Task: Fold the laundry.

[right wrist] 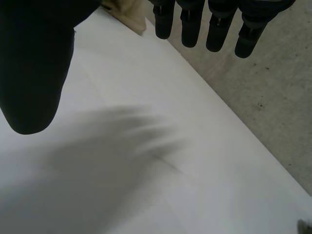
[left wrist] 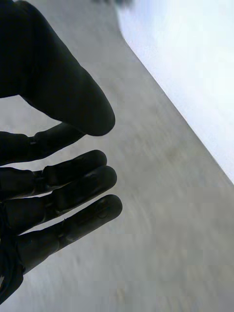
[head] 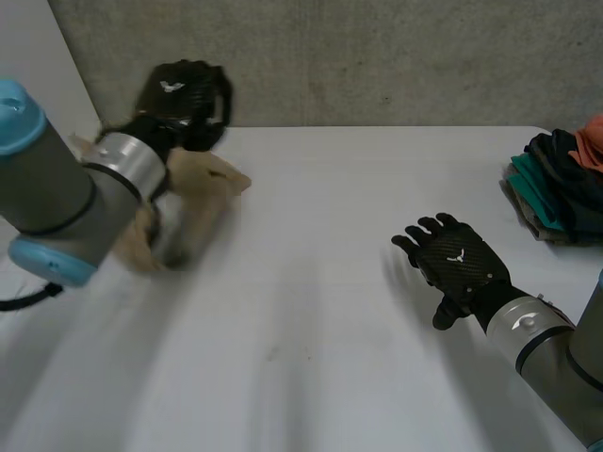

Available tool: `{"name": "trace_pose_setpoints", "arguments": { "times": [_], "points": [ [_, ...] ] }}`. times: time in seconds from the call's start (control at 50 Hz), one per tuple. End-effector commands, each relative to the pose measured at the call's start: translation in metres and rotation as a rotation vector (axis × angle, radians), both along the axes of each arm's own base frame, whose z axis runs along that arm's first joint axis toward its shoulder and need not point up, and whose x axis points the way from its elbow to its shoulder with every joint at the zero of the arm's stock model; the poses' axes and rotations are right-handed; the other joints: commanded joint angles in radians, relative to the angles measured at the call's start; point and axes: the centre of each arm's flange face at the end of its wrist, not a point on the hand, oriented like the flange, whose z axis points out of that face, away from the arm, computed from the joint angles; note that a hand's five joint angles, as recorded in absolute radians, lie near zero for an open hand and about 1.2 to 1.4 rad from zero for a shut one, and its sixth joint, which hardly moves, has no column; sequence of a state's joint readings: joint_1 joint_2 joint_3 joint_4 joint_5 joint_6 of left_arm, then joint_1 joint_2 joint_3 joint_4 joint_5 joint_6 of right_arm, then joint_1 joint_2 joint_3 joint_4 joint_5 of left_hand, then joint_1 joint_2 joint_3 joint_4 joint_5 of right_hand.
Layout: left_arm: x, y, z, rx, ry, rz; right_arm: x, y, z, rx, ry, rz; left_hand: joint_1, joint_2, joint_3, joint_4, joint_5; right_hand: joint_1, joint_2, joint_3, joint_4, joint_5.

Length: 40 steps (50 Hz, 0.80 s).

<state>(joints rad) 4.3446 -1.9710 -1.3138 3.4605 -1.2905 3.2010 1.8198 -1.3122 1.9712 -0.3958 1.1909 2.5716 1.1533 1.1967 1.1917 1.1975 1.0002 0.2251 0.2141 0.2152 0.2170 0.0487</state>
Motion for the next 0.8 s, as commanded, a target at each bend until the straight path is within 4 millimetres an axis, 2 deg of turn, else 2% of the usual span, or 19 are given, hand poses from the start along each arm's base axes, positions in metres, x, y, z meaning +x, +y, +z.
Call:
{"name": "trace_pose_setpoints", "arguments": {
  "times": [0.02, 0.04, 0.06, 0.12, 0.14, 0.18, 0.2, 0.26, 0.3, 0.34, 0.36, 0.4, 0.42, 0.44, 0.5, 0.52, 0.6, 0.66, 0.8],
  "points": [
    [-0.068, 0.084, -0.028, 0.137, 0.016, -0.254, -0.003, -0.003, 0.005, -0.019, 0.0, -0.032, 0.243, 0.2, 0.205, 0.199, 0.221, -0.051, -0.04, -0.041, -0.042, -0.049],
    [-0.082, 0.101, -0.04, 0.17, 0.006, -0.308, -0.005, -0.005, 0.005, -0.018, 0.002, -0.042, 0.243, 0.2, 0.205, 0.199, 0.221, -0.051, -0.04, -0.041, -0.042, -0.049],
    [-0.088, 0.108, -0.047, 0.183, -0.005, -0.331, -0.007, -0.006, 0.005, -0.019, 0.002, -0.053, 0.243, 0.2, 0.205, 0.199, 0.221, -0.051, -0.04, -0.041, -0.042, -0.049],
    [-0.102, 0.119, -0.062, 0.194, -0.026, -0.36, -0.011, -0.011, 0.006, -0.023, 0.005, -0.084, 0.243, 0.2, 0.205, 0.199, 0.221, -0.051, -0.04, -0.041, -0.042, -0.049],
    [-0.102, 0.116, -0.063, 0.199, -0.02, -0.352, -0.011, -0.011, 0.005, -0.021, 0.006, -0.085, 0.118, 0.075, 0.08, 0.074, 0.097, -0.051, -0.04, -0.041, -0.042, -0.049],
    [-0.101, 0.108, -0.059, 0.175, -0.015, -0.32, -0.011, -0.011, 0.006, -0.023, 0.006, -0.087, -0.464, -0.508, -0.503, -0.509, -0.486, -0.051, -0.04, -0.041, -0.042, -0.049],
    [-0.095, 0.097, -0.055, 0.149, -0.015, -0.267, -0.011, -0.011, 0.006, -0.022, 0.004, -0.087, -0.685, -0.728, -0.724, -0.729, -0.707, -0.051, -0.04, -0.041, -0.042, -0.049],
    [-0.077, 0.07, -0.054, 0.106, -0.046, -0.138, -0.011, -0.011, 0.006, -0.024, 0.005, -0.084, -0.746, -0.789, -0.784, -0.79, -0.767, -0.051, -0.04, -0.041, -0.042, -0.049],
    [-0.037, 0.022, -0.056, 0.039, -0.137, 0.057, -0.01, -0.011, 0.006, -0.023, 0.003, -0.079, -0.749, -0.792, -0.787, -0.793, -0.77, -0.051, -0.04, -0.041, -0.042, -0.049],
    [-0.017, 0.0, -0.056, 0.013, -0.184, 0.135, -0.01, -0.011, 0.006, -0.023, 0.003, -0.078, -0.749, -0.792, -0.787, -0.793, -0.77, -0.051, -0.04, -0.041, -0.042, -0.049],
    [0.003, -0.02, -0.058, -0.007, -0.237, 0.2, -0.01, -0.011, 0.006, -0.023, 0.003, -0.078, -0.755, -0.798, -0.793, -0.799, -0.776, -0.051, -0.04, -0.041, -0.042, -0.049],
    [0.029, -0.042, -0.061, -0.031, -0.299, 0.276, -0.01, -0.01, 0.006, -0.022, 0.003, -0.075, -0.758, -0.801, -0.796, -0.802, -0.779, -0.051, -0.04, -0.041, -0.042, -0.049],
    [0.035, -0.047, -0.062, -0.035, -0.313, 0.294, -0.01, -0.01, 0.005, -0.02, 0.003, -0.075, -0.758, -0.801, -0.796, -0.802, -0.779, -0.051, -0.04, -0.041, -0.042, -0.049],
    [0.055, -0.063, -0.07, -0.038, -0.362, 0.342, -0.009, -0.01, 0.005, -0.02, 0.003, -0.073, -0.755, -0.798, -0.793, -0.799, -0.776, -0.051, -0.04, -0.041, -0.042, -0.049],
    [0.079, -0.086, -0.083, -0.043, -0.427, 0.378, -0.008, -0.009, 0.003, -0.014, 0.005, -0.07, -0.755, -0.798, -0.793, -0.799, -0.776, -0.051, -0.04, -0.041, -0.042, -0.049],
    [0.089, -0.098, -0.093, -0.041, -0.455, 0.374, -0.008, -0.009, 0.003, -0.014, 0.004, -0.069, -0.758, -0.801, -0.796, -0.802, -0.779, -0.051, -0.04, -0.041, -0.042, -0.049],
    [0.107, -0.12, -0.116, -0.051, -0.491, 0.315, -0.007, -0.008, 0.003, -0.013, 0.005, -0.064, -0.755, -0.798, -0.793, -0.799, -0.776, -0.051, -0.04, -0.041, -0.042, -0.049],
    [0.113, -0.134, -0.126, -0.066, -0.485, 0.28, -0.007, -0.008, 0.003, -0.011, 0.005, -0.064, -0.734, -0.778, -0.773, -0.779, -0.756, -0.051, -0.04, -0.041, -0.042, -0.049],
    [0.11, -0.153, -0.151, -0.104, -0.467, 0.225, -0.007, -0.008, 0.001, -0.007, 0.008, -0.07, -0.667, -0.71, -0.706, -0.711, -0.689, -0.051, -0.04, -0.041, -0.042, -0.049]
  ]
}}
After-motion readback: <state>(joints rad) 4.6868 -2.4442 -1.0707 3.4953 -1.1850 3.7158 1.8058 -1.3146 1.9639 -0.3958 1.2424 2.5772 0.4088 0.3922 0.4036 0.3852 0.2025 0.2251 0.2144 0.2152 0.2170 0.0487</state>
